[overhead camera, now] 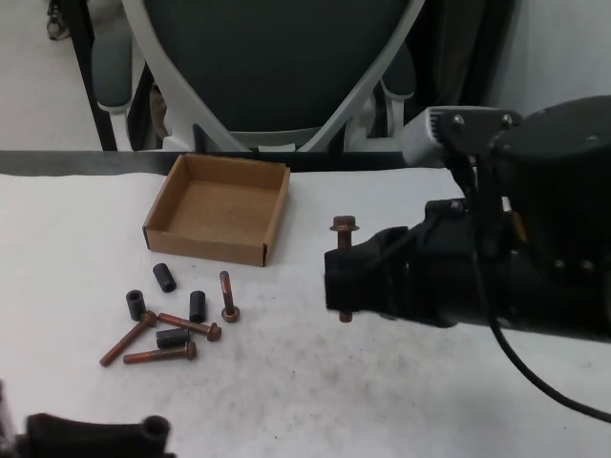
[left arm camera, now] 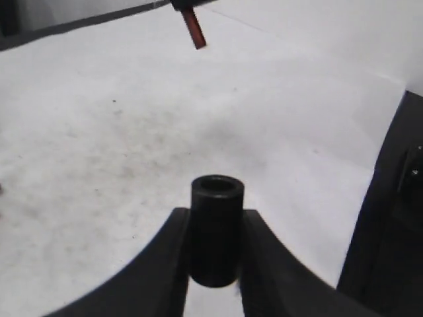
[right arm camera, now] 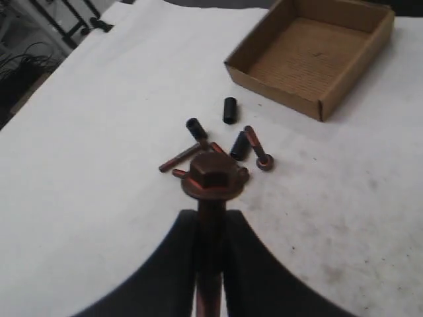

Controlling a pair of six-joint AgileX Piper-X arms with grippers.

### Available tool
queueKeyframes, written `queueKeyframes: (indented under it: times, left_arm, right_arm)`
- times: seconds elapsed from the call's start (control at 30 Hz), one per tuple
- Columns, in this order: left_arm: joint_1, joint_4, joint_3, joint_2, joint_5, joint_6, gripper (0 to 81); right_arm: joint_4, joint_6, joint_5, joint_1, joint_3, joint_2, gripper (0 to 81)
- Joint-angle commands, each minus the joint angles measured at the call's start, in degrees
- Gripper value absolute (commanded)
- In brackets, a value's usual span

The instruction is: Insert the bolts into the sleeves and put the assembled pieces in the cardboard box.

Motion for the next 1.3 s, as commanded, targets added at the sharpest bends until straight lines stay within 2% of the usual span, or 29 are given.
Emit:
queueKeyframes:
  times: [0.0,0.03,0.07,0.13,0.17,0.27,0.37,0.43,0.57,0.7,0.77,1.0,1.13,1.27]
  left_arm:
    - [-0.54,-4.59,-0.27,5.45,3.24,18.98,0.8]
    - [-0.74,-5.37,-0.25,6.06,2.01,23.73,0.8]
    - [-0.91,-6.48,-0.37,7.03,-0.34,19.68,0.8]
    - [-0.75,-9.35,-0.42,8.72,-2.86,-1.69,0.8]
    - [-0.71,-10.21,-0.42,9.80,-2.90,-6.18,0.8]
    - [-2.32,-10.27,-0.42,11.13,-2.30,10.03,0.8]
    - [-3.83,-13.08,-0.42,12.50,1.30,5.26,0.8]
    - [-4.69,-13.39,-0.42,13.98,3.69,5.46,0.8]
    - [-5.66,-15.76,-0.42,17.63,3.59,4.63,0.8]
    - [-5.63,-23.26,-0.42,22.07,3.59,-4.75,0.8]
    - [-5.63,-26.99,-0.42,24.40,4.05,-6.11,0.8]
    - [-5.63,-36.45,-0.42,31.46,4.32,-8.93,0.8]
    - [-5.63,-39.03,-0.42,33.32,8.51,-9.20,0.8]
    - [-5.63,-42.11,-0.42,33.31,8.69,-10.53,0.8]
  right_arm:
    - [-1.32,-1.71,-2.94,0.69,0.50,-1.63,0.2]
    - [-1.24,-1.71,-3.58,0.87,0.47,-1.80,0.2]
    - [-1.26,-1.71,-4.46,1.01,0.47,-1.79,0.2]
    - [-1.26,-1.71,-5.76,1.20,0.47,-1.79,0.2]
    - [-1.26,-1.71,-5.96,1.18,0.47,-1.79,0.2]
    - [-1.53,-1.71,-6.84,1.29,0.47,-1.79,0.2]
    - [-3.51,-3.42,-9.03,1.29,0.47,-1.79,0.2]
    - [-5.50,-4.86,-10.78,1.29,0.47,-1.79,0.2]
    - [-7.68,-5.39,-11.03,1.29,0.58,-1.79,0.2]
    - [-7.67,-5.59,-15.97,1.29,0.53,-1.79,0.2]
    - [-7.67,-5.59,-17.49,1.43,0.53,-1.79,0.2]
    - [-7.67,-8.58,-17.48,1.43,0.71,-1.79,0.2]
    - [-7.67,-9.36,-16.96,1.18,0.71,-1.79,0.2]
    - [-7.67,-9.87,-16.98,1.18,0.71,-1.79,0.2]
